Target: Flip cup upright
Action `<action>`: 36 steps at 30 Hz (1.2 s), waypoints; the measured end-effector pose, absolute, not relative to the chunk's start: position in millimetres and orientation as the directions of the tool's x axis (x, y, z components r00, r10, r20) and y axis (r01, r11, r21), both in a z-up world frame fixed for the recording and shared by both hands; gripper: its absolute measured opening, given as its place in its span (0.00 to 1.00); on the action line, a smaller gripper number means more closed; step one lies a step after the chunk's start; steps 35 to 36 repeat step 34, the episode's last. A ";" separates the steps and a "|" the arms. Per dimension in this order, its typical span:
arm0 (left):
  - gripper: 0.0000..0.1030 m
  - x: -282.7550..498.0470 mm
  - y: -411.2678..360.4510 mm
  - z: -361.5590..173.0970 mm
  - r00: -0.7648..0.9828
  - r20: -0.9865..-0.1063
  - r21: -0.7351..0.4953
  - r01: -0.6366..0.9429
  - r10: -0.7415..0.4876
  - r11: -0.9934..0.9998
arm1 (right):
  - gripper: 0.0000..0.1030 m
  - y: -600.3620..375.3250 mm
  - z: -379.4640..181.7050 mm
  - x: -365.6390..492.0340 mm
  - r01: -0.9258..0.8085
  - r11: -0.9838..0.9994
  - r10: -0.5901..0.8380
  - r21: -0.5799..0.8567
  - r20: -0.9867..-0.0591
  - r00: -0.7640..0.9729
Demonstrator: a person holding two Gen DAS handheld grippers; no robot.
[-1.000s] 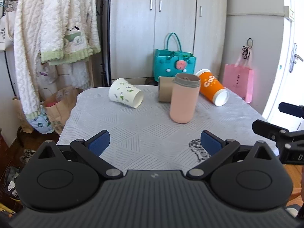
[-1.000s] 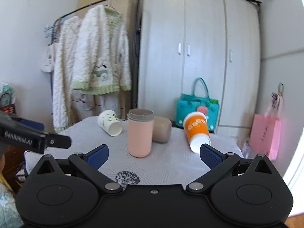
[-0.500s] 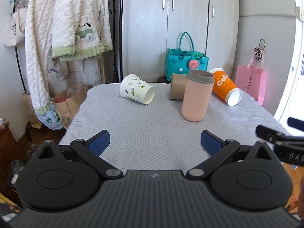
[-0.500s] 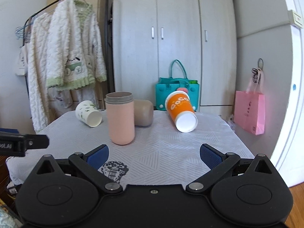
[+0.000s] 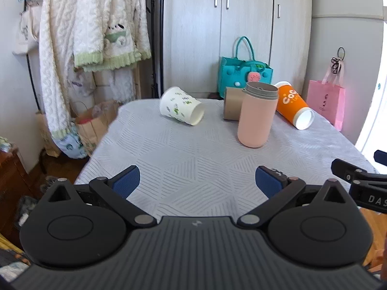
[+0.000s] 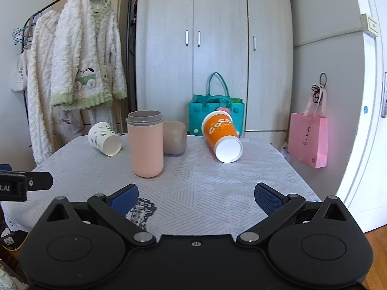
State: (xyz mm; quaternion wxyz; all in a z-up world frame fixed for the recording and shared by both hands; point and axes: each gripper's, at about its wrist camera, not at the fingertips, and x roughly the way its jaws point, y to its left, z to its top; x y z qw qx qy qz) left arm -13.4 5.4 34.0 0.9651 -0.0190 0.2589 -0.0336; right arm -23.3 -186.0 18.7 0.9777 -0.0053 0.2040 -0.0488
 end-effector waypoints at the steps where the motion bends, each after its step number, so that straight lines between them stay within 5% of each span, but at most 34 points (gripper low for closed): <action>1: 1.00 -12.5 6.4 33.3 0.860 -0.503 -0.070 0.060 -0.087 0.996 | 1.00 -186.5 18.6 -23.4 0.101 0.994 -0.106 -0.033 -0.400 0.910; 36: 1.00 -19.3 -9.8 23.5 0.871 -0.491 0.024 0.031 -0.015 0.999 | 1.00 -181.1 19.3 -34.4 0.150 0.986 -0.169 -0.078 -0.407 0.898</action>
